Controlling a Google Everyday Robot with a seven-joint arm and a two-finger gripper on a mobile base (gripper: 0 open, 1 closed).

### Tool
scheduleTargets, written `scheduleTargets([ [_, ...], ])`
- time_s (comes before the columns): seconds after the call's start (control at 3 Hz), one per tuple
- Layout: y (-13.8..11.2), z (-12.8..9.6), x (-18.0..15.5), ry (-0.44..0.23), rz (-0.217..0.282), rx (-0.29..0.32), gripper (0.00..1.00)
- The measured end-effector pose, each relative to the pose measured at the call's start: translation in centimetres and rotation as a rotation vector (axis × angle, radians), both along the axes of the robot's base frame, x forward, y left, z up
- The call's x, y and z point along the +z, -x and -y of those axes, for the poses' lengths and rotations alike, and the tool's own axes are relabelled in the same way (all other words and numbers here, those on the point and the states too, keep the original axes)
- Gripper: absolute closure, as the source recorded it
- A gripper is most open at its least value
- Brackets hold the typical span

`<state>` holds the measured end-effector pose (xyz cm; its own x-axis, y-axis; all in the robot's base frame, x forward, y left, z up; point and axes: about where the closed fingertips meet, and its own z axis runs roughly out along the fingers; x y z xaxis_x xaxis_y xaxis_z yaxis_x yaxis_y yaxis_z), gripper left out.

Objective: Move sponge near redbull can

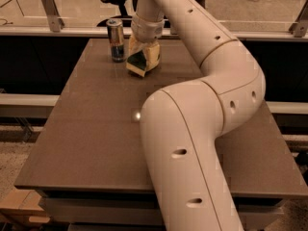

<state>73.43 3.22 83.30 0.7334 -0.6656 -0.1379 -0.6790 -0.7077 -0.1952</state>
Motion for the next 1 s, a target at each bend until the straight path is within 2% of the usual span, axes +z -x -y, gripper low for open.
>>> scheduleTargets([
  [0.33, -0.9, -0.6, -0.2, -0.017, 0.029, -0.006, 0.83],
  [1.0, -2.1, -1.5, -0.7, -0.04, 0.062, -0.013, 0.36],
])
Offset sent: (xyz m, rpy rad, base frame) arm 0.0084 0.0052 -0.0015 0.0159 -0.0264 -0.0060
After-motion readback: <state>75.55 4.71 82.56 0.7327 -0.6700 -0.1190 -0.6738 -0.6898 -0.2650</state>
